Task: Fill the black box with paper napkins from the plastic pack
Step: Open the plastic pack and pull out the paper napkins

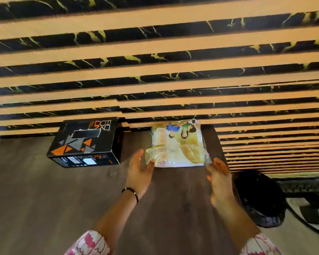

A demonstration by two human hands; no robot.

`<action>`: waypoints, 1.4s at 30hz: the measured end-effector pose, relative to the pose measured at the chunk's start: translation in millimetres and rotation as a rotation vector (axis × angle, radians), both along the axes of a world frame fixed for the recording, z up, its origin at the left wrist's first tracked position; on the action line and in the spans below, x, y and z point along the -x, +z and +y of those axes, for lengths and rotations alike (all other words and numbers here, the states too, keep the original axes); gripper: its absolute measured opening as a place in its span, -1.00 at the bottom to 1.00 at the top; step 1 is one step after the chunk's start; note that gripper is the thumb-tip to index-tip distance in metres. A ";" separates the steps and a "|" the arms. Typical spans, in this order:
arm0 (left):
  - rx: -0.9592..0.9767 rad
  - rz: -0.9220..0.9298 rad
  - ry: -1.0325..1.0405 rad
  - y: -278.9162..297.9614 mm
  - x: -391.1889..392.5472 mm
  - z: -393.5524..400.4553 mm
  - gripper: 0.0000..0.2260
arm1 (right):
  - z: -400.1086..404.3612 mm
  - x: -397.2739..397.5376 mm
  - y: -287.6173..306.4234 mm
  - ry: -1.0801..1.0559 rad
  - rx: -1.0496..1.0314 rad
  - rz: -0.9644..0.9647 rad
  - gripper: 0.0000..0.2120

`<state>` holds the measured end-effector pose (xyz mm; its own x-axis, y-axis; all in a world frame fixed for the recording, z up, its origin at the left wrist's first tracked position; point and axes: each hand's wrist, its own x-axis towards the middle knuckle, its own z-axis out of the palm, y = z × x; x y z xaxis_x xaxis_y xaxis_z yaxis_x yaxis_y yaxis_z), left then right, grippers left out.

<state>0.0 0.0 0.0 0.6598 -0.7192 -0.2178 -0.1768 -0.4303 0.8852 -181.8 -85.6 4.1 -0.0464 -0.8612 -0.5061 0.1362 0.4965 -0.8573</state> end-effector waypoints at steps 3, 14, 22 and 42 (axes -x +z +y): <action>-0.035 0.008 -0.001 -1.5 1.2 -13.6 -0.61 | -12.0 -4.5 -6.2 0.023 -0.005 0.012 -0.55; -0.187 0.016 -0.062 -7.2 5.0 5.1 -0.85 | 10.0 -1.5 3.0 0.113 -0.032 0.008 -0.74; -0.133 0.019 -0.115 -0.3 17.2 101.2 -0.79 | 103.7 17.7 18.5 0.229 -0.013 0.052 -0.77; -0.026 0.145 -0.397 -14.0 -9.7 323.6 -0.79 | 329.0 9.3 -5.5 0.037 0.082 0.476 -0.59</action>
